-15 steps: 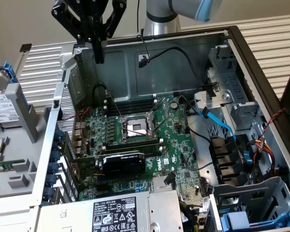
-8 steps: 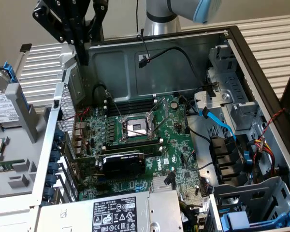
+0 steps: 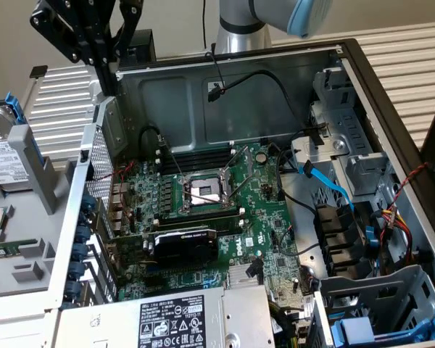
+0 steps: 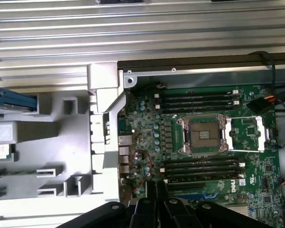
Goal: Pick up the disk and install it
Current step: 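Reach for the disk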
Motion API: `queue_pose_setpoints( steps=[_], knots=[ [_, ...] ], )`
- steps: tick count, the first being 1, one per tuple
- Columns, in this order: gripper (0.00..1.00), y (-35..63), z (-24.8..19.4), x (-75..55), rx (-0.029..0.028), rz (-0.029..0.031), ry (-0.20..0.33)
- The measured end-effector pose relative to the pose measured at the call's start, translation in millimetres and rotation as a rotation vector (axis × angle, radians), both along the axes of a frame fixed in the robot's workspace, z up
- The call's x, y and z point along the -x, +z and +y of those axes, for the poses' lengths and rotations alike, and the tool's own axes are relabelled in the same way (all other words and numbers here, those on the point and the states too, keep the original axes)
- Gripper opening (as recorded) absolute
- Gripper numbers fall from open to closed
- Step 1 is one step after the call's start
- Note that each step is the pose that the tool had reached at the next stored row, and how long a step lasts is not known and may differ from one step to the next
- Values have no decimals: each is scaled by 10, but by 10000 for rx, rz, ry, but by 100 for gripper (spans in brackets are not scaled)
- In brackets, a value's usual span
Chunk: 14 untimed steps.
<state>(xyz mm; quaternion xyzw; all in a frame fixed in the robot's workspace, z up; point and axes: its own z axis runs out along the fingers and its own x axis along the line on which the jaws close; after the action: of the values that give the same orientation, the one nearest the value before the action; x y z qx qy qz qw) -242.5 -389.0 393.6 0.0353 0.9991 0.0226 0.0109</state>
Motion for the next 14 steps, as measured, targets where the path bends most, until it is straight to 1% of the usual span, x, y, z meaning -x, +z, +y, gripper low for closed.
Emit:
queue_pose_setpoints(
  steps=[1,3,14],
  knots=[
    [15,0,22,16,4,-4,-1],
    [15,0,38,81,7,-10,-2],
    [15,-1,44,577,6,-12,-2]
  ],
)
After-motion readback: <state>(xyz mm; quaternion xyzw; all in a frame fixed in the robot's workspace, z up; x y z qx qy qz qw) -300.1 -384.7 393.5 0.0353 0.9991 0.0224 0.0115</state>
